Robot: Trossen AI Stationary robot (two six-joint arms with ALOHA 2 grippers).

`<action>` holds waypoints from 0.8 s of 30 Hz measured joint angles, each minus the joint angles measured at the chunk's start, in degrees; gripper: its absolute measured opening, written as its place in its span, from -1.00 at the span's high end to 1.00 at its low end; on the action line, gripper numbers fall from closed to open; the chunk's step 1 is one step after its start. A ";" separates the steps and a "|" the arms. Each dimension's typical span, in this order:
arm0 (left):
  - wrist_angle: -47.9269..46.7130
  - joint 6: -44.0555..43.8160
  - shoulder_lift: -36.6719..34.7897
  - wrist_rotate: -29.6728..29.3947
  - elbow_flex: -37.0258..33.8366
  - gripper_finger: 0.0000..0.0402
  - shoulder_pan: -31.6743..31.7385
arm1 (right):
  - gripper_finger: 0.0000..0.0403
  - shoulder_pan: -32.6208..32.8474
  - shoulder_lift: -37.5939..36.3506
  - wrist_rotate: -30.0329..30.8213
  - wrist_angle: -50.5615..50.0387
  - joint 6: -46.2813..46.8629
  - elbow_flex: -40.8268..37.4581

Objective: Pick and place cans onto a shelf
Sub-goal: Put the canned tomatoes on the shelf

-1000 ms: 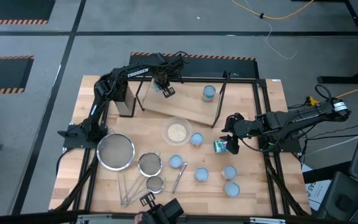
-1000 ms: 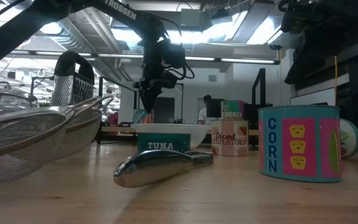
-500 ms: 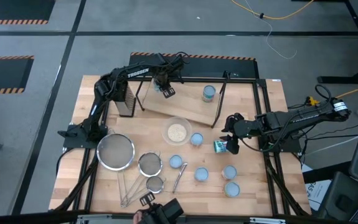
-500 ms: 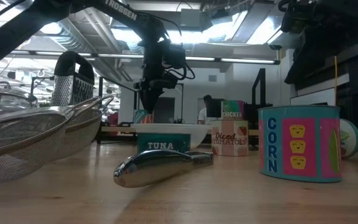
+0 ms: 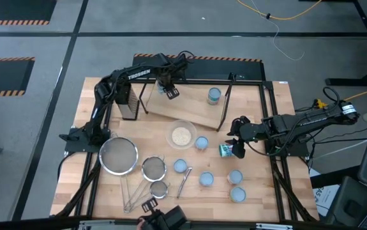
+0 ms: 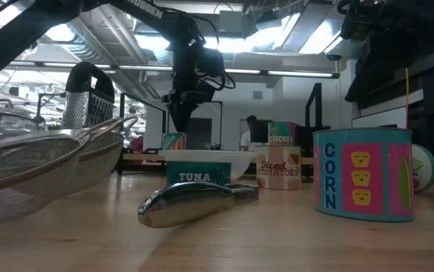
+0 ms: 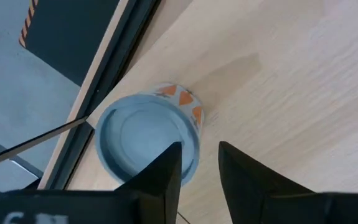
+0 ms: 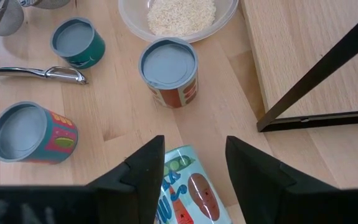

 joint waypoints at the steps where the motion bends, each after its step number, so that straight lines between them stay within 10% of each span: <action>1: -0.46 0.00 -0.13 0.18 -0.02 0.50 -0.11 | 0.13 0.00 0.00 0.00 -0.02 0.02 0.00; 24: 2.07 1.40 -8.45 3.93 0.11 0.52 -20.03 | 0.13 -0.01 0.02 0.03 0.18 0.00 0.02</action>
